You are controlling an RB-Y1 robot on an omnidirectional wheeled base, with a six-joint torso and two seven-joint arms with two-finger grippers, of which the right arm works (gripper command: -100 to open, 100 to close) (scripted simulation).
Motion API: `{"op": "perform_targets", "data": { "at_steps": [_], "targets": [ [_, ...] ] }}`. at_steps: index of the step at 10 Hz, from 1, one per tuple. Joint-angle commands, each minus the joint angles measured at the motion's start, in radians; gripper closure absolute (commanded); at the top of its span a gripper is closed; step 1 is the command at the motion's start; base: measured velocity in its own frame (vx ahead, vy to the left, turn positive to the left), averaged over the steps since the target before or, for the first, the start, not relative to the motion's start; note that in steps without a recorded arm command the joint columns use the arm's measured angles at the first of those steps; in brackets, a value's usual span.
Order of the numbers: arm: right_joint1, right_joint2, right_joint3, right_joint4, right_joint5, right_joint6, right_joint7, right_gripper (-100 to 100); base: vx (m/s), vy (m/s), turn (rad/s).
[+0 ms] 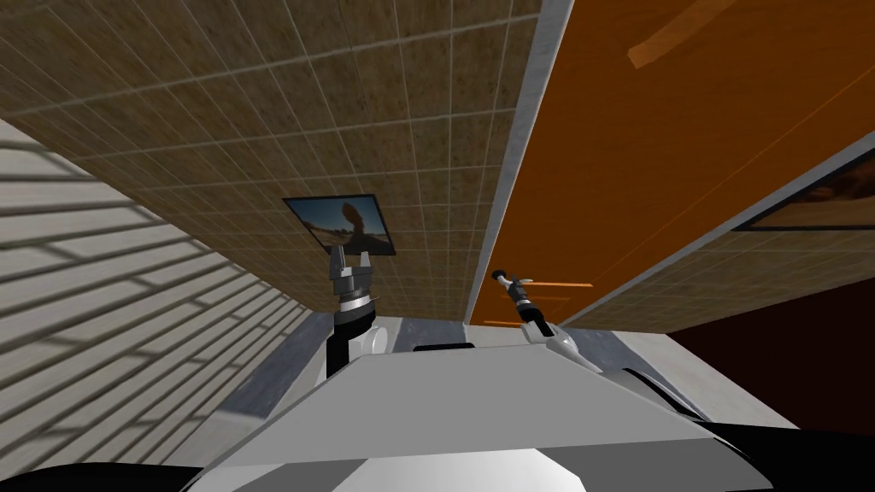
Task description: Pull the door open
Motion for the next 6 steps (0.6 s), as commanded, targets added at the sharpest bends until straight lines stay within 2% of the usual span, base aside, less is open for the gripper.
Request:
{"op": "perform_targets", "data": {
  "at_steps": [1,2,6],
  "targets": [
    [0.0,0.0,0.0,0.0,0.0,0.0,0.0,-100,0.067,-0.003,0.013],
    [0.0,0.0,0.0,0.0,0.0,0.0,0.0,100,-0.014,-0.001,-0.01],
    [0.0,0.0,0.0,0.0,0.0,0.0,0.0,100,-0.011,-0.001,0.001]
  ]
}}
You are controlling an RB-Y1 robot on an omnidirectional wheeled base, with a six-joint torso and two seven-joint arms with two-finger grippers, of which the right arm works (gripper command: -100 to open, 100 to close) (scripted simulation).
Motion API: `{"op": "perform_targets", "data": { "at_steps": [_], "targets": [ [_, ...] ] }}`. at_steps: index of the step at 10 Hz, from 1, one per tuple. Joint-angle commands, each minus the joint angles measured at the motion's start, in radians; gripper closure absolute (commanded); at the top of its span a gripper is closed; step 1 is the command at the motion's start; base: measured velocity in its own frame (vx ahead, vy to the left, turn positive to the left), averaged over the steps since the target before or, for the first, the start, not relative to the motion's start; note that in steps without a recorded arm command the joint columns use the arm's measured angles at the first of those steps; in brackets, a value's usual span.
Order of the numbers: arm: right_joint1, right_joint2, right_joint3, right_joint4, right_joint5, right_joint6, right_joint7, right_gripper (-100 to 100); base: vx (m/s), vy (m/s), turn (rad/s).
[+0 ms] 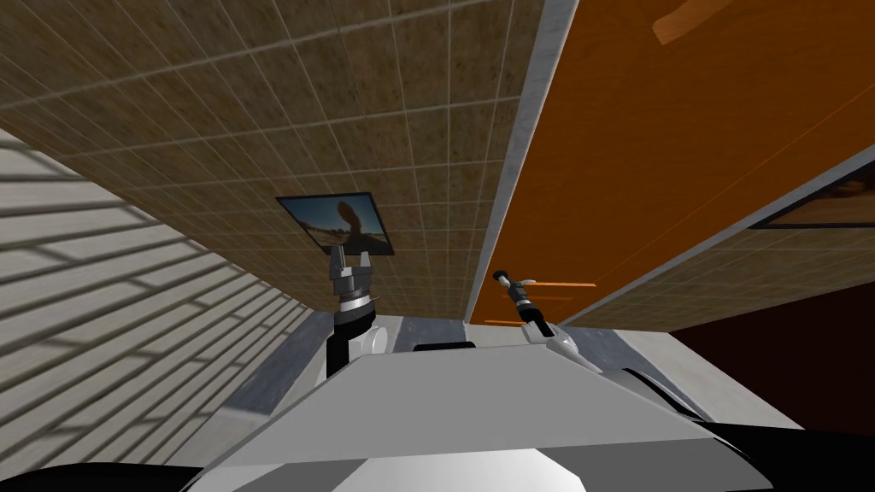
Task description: Pull the door open
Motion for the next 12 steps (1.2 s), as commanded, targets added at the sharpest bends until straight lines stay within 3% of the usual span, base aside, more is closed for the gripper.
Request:
{"op": "perform_targets", "data": {
  "at_steps": [1,9,10,11,12],
  "targets": [
    [-0.001,-0.001,0.0,-0.001,0.0,-0.003,0.001,100,0.0,0.0,0.0],
    [0.068,-0.08,0.094,-0.025,0.029,-0.095,-0.101,100,-0.186,-0.067,0.109],
    [0.074,-0.087,0.102,-0.027,0.032,-0.104,-0.11,100,-0.231,-0.064,0.115],
    [0.064,-0.081,0.097,-0.014,0.03,-0.099,-0.104,100,-0.104,-0.021,0.015],
    [0.082,-0.097,0.114,-0.01,0.032,-0.131,-0.122,100,-0.126,-0.055,0.12]
  ]
}}
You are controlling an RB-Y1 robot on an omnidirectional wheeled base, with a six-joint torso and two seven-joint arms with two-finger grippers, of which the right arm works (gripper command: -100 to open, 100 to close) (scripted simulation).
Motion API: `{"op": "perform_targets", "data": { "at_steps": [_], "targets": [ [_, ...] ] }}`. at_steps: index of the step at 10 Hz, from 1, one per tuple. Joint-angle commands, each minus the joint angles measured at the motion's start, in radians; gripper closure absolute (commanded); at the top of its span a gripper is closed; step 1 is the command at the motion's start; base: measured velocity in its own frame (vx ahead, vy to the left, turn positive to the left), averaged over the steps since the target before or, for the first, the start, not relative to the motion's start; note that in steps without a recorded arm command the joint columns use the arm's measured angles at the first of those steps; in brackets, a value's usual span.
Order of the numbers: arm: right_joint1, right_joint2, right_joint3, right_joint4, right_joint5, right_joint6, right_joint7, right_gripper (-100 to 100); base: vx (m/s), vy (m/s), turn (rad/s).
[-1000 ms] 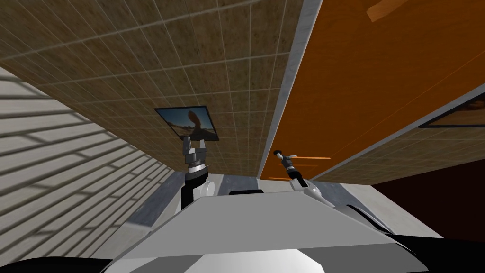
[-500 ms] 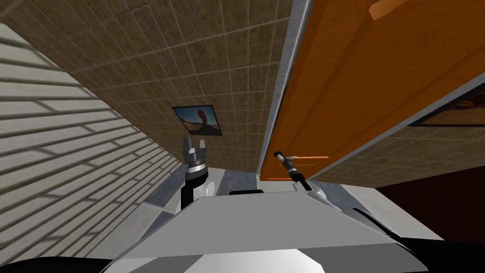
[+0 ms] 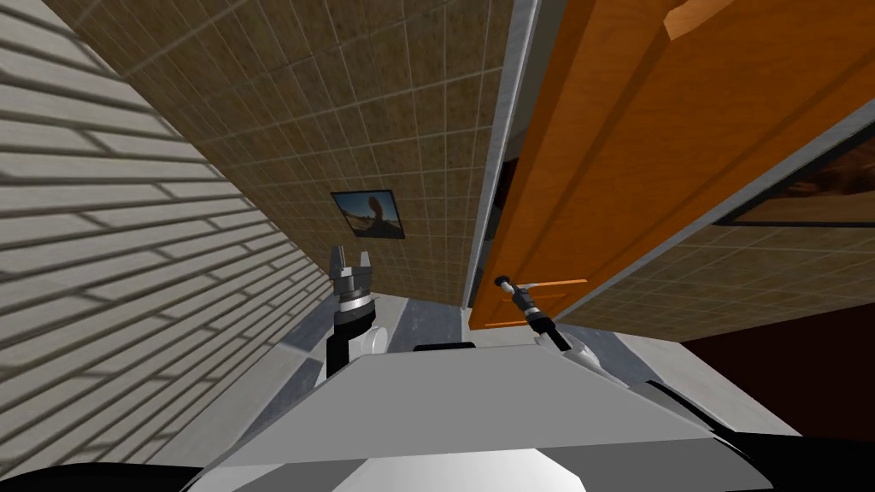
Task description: Pull the door open
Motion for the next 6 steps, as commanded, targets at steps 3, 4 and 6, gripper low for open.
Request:
{"op": "perform_targets", "data": {
  "at_steps": [3,4,6],
  "targets": [
    [0.027,-0.03,0.027,0.004,0.002,-0.06,-0.028,100,-0.177,-0.069,0.123],
    [0.032,-0.036,0.032,0.005,0.003,-0.071,-0.034,100,-0.125,-0.056,0.057],
    [0.044,-0.048,0.043,0.007,0.003,-0.094,-0.045,100,-0.105,-0.049,0.07]
  ]
}}
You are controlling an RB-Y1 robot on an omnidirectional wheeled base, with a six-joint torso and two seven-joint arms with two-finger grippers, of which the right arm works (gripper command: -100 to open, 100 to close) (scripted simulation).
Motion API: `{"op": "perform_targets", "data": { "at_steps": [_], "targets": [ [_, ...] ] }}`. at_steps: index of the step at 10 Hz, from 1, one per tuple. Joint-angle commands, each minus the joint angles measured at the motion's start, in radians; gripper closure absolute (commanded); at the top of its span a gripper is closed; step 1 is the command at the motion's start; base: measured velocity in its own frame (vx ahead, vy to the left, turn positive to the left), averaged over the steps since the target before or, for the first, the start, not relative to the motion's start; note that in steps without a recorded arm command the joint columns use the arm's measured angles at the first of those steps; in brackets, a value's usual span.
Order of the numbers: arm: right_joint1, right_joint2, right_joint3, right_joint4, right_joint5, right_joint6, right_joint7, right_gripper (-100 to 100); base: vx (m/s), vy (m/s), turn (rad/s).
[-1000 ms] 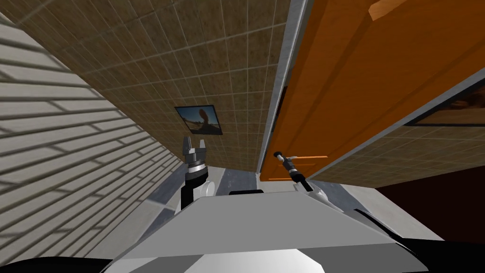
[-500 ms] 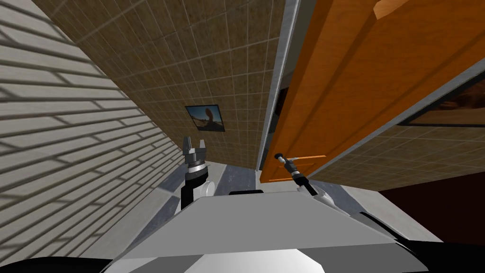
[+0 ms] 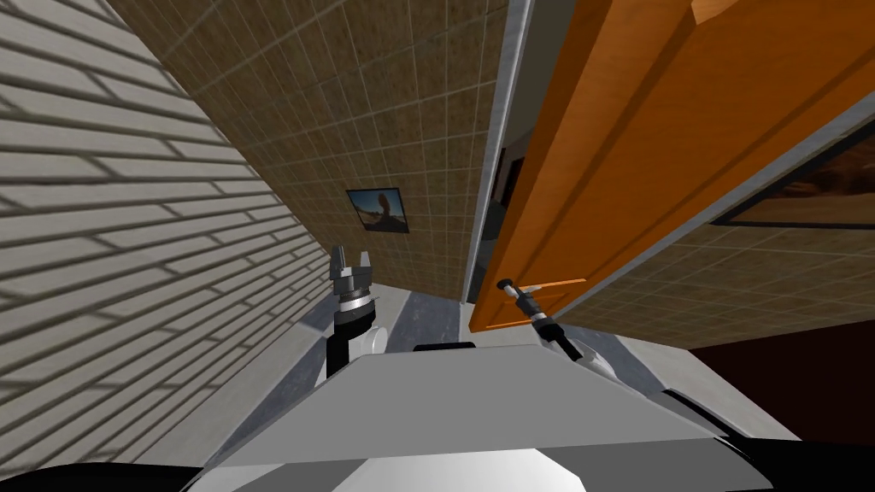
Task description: Pull the door open
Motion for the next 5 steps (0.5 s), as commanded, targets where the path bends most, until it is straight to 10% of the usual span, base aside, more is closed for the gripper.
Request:
{"op": "perform_targets", "data": {
  "at_steps": [1,5],
  "targets": [
    [0.009,-0.017,0.013,0.009,0.001,-0.036,-0.015,100,-0.117,-0.056,0.118],
    [0.034,-0.039,0.036,0.025,0.0,-0.094,-0.039,100,-0.153,-0.079,0.136]
  ]
}}
